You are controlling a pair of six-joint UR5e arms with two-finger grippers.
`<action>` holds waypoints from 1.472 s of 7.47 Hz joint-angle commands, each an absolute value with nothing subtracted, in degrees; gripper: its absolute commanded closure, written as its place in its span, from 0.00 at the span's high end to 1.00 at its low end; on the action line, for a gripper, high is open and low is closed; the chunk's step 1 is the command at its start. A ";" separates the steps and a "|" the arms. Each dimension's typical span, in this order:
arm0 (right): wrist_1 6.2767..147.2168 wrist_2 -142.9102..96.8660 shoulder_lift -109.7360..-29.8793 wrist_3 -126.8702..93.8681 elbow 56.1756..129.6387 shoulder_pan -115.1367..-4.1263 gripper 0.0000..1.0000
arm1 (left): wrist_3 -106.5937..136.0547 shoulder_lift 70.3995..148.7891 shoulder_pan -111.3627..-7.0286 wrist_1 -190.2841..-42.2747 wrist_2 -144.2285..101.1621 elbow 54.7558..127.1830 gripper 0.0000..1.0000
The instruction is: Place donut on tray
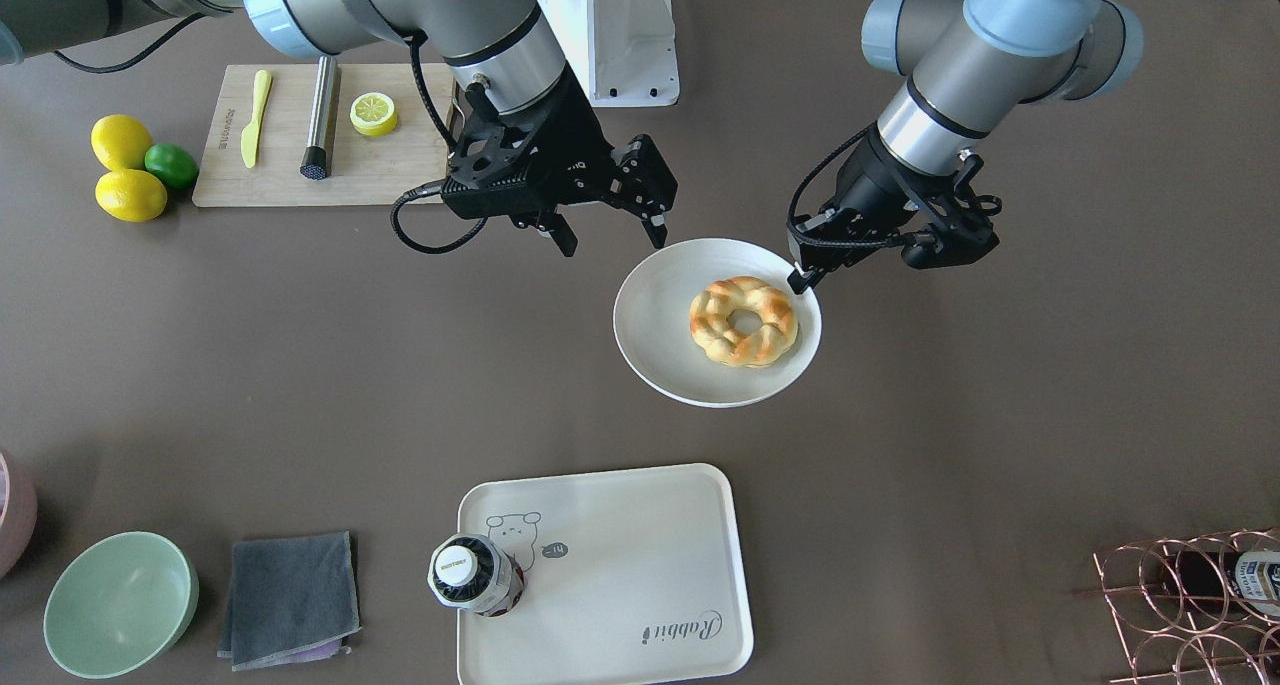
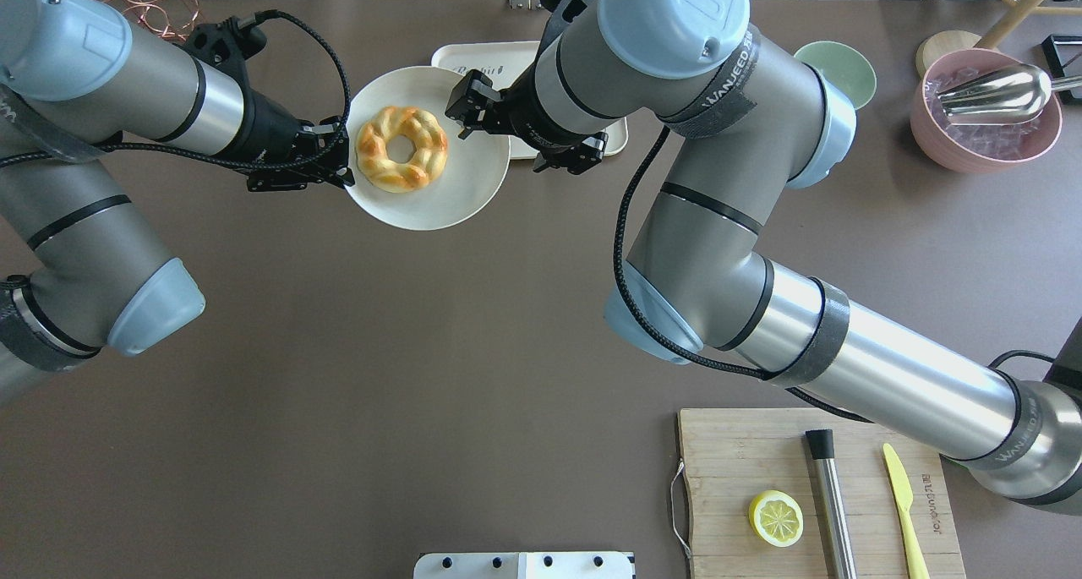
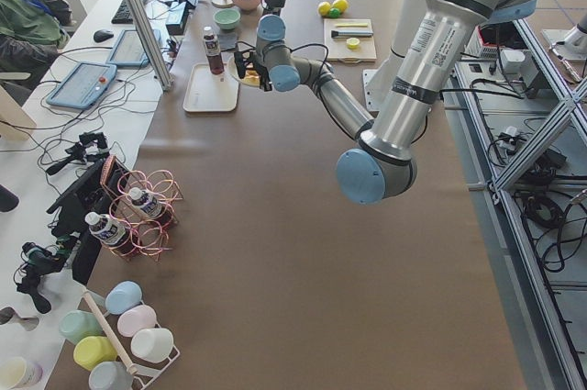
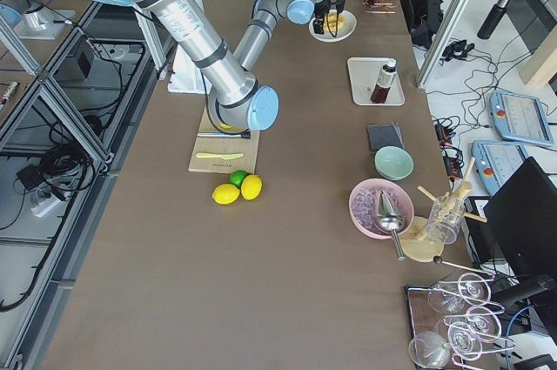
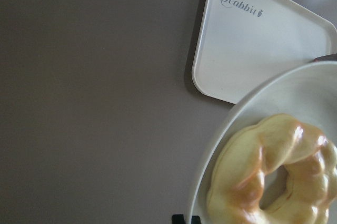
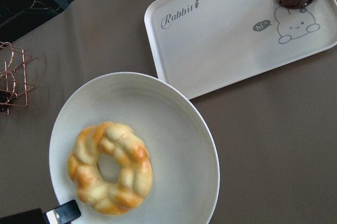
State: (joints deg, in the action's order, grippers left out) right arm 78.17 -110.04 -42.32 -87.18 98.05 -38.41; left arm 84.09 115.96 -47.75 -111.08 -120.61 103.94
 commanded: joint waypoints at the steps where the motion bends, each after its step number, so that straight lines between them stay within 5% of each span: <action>1: 82.26 -111.00 -42.71 -87.10 102.65 -38.50 1.00 | 84.11 123.27 -48.16 -106.27 -119.89 95.58 0.00; 8: 82.70 -111.53 -45.09 -87.01 107.93 -39.99 1.00 | 85.86 144.46 -53.53 -115.93 -116.21 55.60 0.00; 11: 84.29 -111.62 -46.75 -83.94 107.75 -39.99 1.00 | 86.31 146.42 -49.94 -120.23 -112.43 51.86 0.00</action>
